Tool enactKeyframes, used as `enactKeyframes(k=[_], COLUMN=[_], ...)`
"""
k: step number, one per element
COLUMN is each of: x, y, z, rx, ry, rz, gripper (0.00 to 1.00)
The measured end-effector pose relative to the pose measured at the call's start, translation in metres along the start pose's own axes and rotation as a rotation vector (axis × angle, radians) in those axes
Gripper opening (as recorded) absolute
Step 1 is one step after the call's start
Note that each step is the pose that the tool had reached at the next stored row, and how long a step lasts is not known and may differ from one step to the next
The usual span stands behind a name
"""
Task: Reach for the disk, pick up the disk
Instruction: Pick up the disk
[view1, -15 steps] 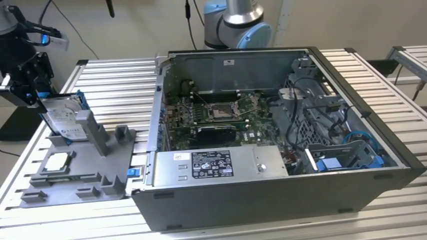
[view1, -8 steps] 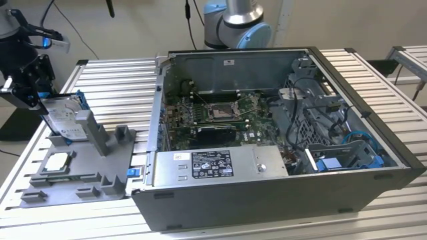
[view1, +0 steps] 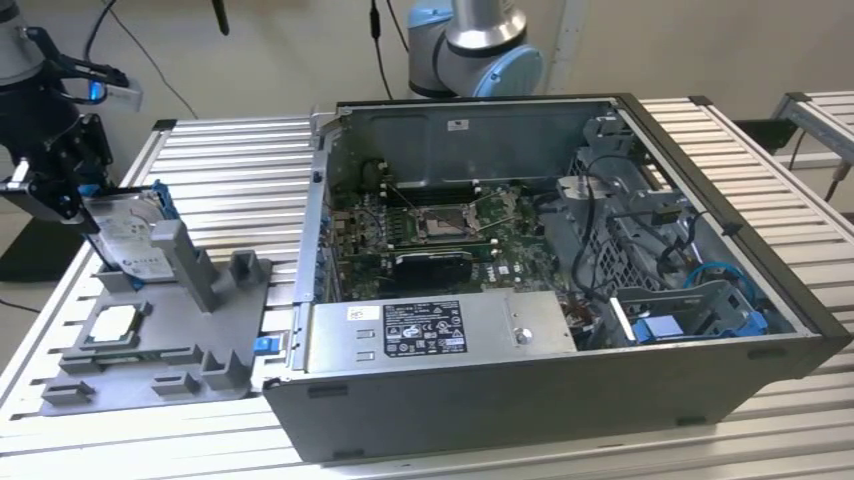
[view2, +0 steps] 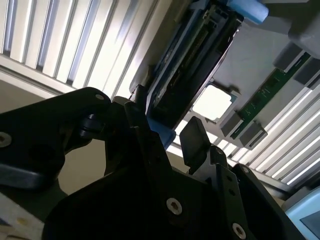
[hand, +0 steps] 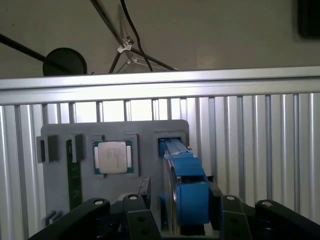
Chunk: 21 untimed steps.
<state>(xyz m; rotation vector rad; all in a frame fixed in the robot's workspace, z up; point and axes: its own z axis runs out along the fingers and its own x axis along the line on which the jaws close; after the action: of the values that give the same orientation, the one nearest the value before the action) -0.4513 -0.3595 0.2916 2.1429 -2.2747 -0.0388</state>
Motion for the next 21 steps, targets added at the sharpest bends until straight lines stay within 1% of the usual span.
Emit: enactKeyframes(k=[9,13,17,21], x=[0.0001,0.0002,0.0003,0.0002], y=[0.0013,0.0023,0.0026,0.0026], z=[0.0087,0.0129,0.0179,0.0213], rx=[0.0023,0.0069,0.0151,0.0163], ry=[-0.0002,-0.0008,-0.0038,-0.0087], rz=[0.000,0.000,0.000,0.000], gripper=[1.00,1.00,1.00,1.00])
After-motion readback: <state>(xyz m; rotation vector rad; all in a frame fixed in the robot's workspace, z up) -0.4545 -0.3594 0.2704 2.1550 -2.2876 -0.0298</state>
